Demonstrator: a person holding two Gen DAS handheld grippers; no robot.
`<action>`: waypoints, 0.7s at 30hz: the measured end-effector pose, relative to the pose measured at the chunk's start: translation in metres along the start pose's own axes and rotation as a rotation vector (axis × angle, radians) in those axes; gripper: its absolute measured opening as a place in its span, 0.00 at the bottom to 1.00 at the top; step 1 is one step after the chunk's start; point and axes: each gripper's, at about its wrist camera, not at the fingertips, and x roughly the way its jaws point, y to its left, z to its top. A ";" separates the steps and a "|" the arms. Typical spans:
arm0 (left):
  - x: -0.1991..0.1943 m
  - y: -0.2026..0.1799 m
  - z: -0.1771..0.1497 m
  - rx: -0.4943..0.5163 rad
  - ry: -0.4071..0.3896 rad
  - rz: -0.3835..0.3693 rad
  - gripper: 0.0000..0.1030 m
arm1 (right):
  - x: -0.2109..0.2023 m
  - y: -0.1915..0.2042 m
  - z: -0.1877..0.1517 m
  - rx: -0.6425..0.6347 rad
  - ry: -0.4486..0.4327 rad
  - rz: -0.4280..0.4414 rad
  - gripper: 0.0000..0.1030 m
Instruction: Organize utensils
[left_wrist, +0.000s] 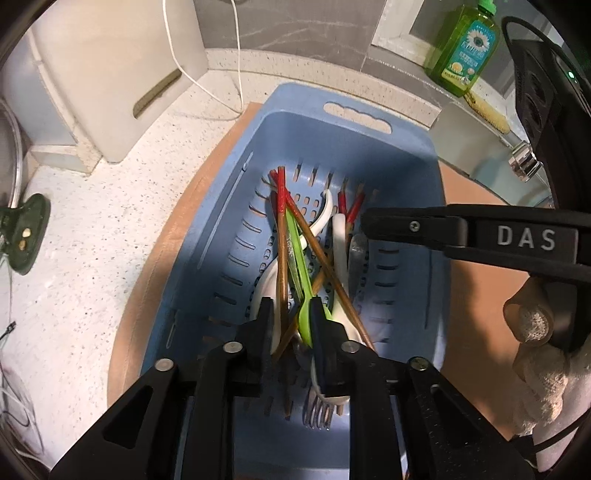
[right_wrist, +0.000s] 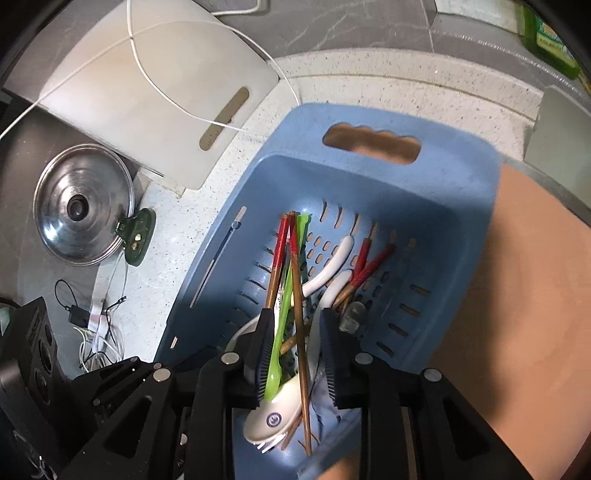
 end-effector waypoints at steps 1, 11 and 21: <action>-0.004 -0.001 -0.001 -0.002 -0.010 0.003 0.26 | -0.004 -0.001 -0.001 -0.007 -0.006 -0.001 0.30; -0.037 -0.020 -0.019 -0.032 -0.087 0.030 0.47 | -0.050 -0.010 -0.024 -0.116 -0.076 -0.064 0.41; -0.079 -0.051 -0.034 -0.057 -0.196 0.045 0.57 | -0.100 -0.024 -0.057 -0.225 -0.144 -0.134 0.43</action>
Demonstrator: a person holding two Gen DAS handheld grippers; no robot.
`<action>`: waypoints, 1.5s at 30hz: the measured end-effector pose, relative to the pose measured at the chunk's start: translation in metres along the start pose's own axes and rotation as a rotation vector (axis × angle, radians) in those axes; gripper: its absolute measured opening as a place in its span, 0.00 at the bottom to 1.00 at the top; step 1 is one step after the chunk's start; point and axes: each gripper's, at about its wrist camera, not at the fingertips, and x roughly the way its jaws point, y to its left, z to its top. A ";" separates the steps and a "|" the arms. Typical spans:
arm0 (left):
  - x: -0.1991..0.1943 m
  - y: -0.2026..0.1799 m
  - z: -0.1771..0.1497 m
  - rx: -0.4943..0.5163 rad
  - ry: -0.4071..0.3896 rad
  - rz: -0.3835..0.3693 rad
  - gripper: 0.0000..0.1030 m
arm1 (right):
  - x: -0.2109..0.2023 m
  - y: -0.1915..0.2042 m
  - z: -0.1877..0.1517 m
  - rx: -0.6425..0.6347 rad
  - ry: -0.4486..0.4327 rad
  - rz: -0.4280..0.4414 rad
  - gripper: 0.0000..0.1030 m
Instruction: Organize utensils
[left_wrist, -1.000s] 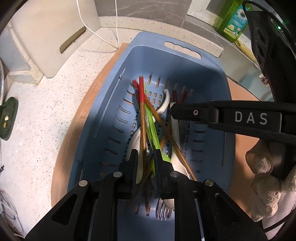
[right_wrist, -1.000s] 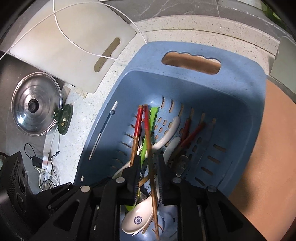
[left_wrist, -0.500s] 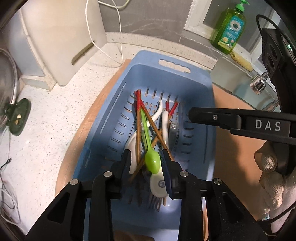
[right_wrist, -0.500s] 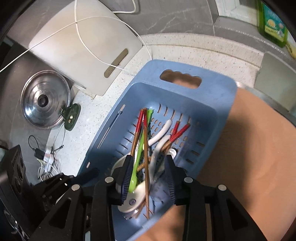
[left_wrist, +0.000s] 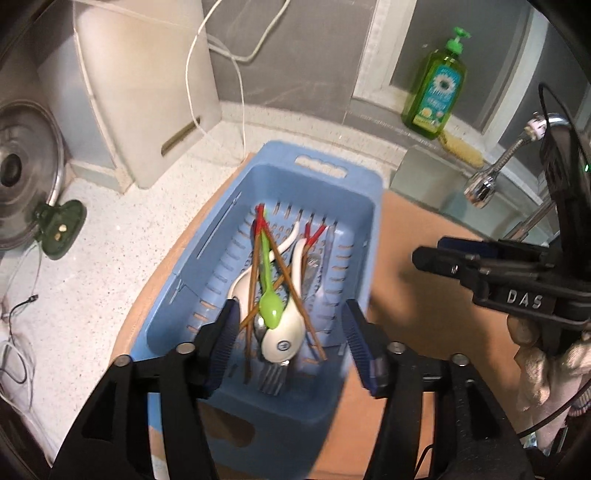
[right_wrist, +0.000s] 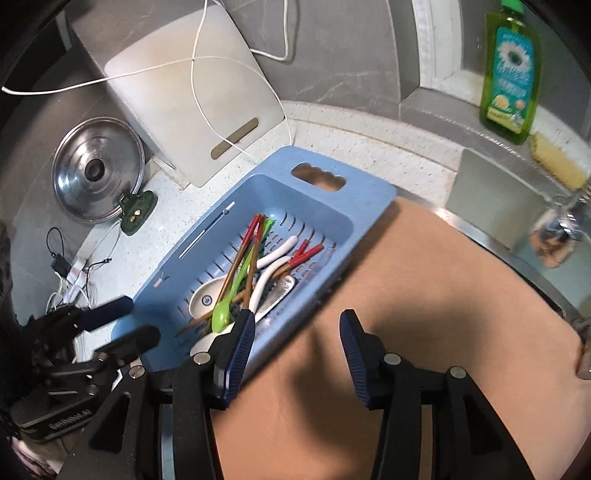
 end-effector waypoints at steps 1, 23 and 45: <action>-0.004 -0.003 0.000 0.002 -0.012 0.002 0.57 | -0.003 -0.001 -0.002 -0.004 -0.002 -0.003 0.43; -0.067 -0.049 0.000 -0.029 -0.162 0.162 0.77 | -0.092 0.001 -0.016 -0.115 -0.176 0.012 0.53; -0.088 -0.058 -0.010 -0.065 -0.186 0.159 0.78 | -0.115 -0.009 -0.034 -0.091 -0.229 -0.049 0.71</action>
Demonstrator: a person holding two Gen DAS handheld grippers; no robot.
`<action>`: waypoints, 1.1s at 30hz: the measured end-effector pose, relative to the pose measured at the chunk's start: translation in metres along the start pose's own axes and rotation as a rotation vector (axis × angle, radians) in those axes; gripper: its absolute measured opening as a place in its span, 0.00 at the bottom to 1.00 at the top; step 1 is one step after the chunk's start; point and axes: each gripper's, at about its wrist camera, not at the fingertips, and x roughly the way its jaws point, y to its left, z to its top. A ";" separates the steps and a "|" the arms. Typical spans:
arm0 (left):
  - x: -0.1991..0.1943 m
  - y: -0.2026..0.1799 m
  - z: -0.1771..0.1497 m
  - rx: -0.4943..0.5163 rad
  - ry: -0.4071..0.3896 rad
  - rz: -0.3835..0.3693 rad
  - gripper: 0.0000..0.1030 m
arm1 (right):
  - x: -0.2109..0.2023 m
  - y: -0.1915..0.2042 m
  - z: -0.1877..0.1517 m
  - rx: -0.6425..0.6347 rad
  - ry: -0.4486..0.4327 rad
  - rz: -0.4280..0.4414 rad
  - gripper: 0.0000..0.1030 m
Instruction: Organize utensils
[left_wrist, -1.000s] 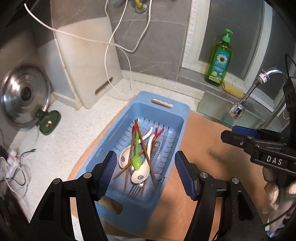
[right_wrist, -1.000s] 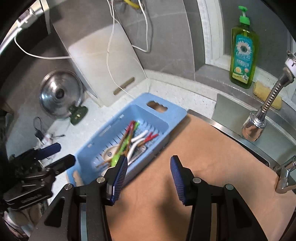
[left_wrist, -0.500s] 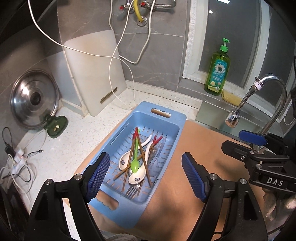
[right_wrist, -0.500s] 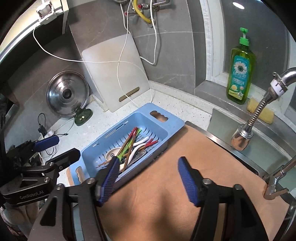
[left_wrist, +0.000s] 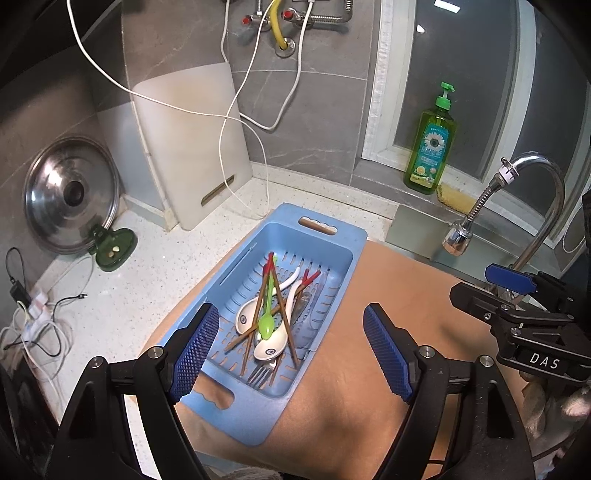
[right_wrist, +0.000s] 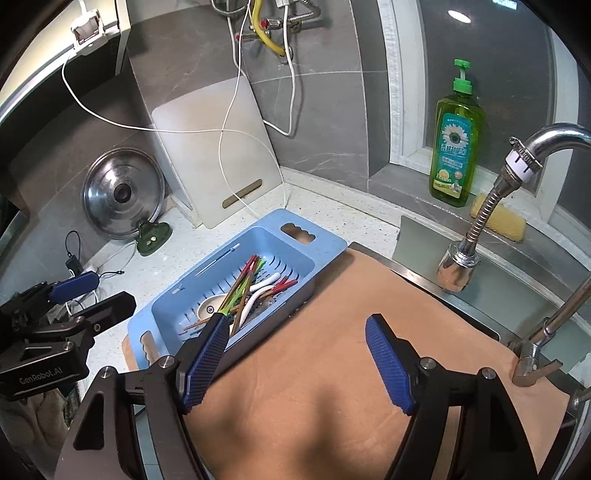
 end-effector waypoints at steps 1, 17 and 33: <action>-0.001 0.000 0.000 0.000 -0.001 0.000 0.78 | -0.001 0.001 0.000 -0.002 -0.002 -0.002 0.71; -0.010 -0.002 -0.005 0.006 0.001 -0.023 0.78 | -0.007 0.003 -0.007 0.001 -0.005 -0.011 0.71; -0.010 -0.002 -0.005 0.004 0.006 -0.038 0.78 | -0.010 0.000 -0.013 0.012 -0.001 -0.019 0.71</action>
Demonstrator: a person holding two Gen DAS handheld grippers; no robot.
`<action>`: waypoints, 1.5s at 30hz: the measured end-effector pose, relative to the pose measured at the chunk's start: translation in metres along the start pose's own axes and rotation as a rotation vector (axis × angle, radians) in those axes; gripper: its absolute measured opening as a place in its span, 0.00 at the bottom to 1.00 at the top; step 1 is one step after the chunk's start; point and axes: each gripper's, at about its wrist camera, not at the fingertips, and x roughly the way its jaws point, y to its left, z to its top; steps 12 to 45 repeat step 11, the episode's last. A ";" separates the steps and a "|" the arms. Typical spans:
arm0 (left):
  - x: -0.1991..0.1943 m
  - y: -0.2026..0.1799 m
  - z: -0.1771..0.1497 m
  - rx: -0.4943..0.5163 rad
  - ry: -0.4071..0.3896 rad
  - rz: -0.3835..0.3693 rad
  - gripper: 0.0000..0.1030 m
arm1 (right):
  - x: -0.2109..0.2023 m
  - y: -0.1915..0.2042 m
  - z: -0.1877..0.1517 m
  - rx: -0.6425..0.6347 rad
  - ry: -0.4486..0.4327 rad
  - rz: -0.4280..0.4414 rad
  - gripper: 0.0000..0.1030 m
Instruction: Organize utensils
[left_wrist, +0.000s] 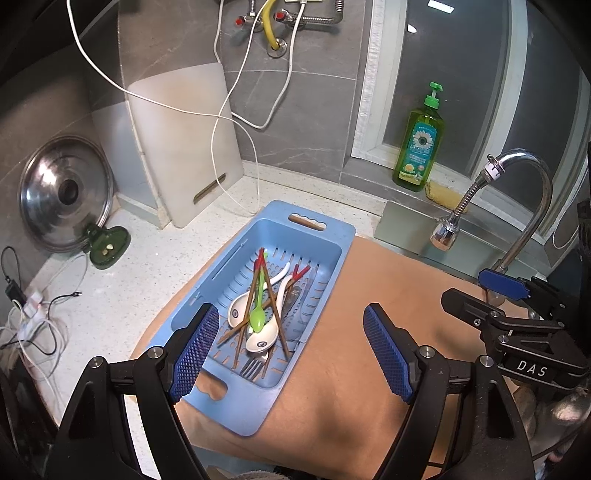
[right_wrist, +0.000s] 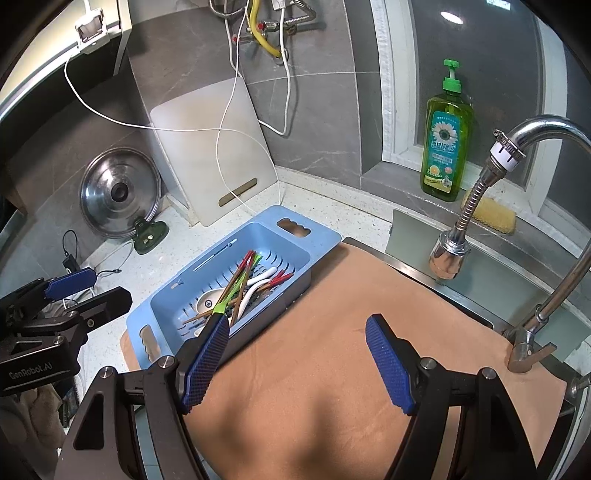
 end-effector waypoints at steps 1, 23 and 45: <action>0.000 0.000 0.000 0.000 0.001 -0.004 0.78 | 0.000 0.000 0.000 0.000 0.000 0.000 0.71; -0.007 -0.003 0.000 0.006 -0.036 -0.028 0.78 | 0.001 -0.004 -0.003 0.000 0.005 -0.006 0.71; -0.007 -0.003 0.000 0.006 -0.036 -0.028 0.78 | 0.001 -0.004 -0.003 0.000 0.005 -0.006 0.71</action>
